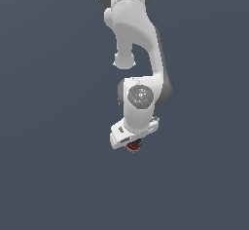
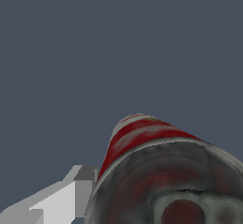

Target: Pick up the object and move it to a goal position.

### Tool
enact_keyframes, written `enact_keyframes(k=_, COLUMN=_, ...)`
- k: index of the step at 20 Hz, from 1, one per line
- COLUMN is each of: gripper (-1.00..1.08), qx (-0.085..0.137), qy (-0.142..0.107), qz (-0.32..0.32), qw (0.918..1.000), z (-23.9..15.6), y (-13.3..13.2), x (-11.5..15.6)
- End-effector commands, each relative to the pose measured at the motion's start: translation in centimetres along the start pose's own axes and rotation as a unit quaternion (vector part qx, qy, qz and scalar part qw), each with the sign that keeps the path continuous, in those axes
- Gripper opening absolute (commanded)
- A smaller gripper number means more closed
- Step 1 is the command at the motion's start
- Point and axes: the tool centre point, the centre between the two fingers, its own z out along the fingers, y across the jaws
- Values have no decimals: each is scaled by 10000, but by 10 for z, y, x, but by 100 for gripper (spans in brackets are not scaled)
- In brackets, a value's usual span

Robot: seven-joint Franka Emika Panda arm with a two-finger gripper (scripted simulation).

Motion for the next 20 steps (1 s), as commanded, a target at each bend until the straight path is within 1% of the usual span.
enact_keyframes(k=1, gripper=-100, qx=-12, qy=27, qz=4, qw=10000, z=-13, y=5, x=0)
enact_keyframes(k=7, gripper=-100, qx=-12, qy=27, qz=4, qw=10000, z=-56, y=23, x=-5)
enact_keyframes(k=20, gripper=-100, qx=-9, qy=31, qz=0, qw=10000, z=-187, y=78, x=-20)
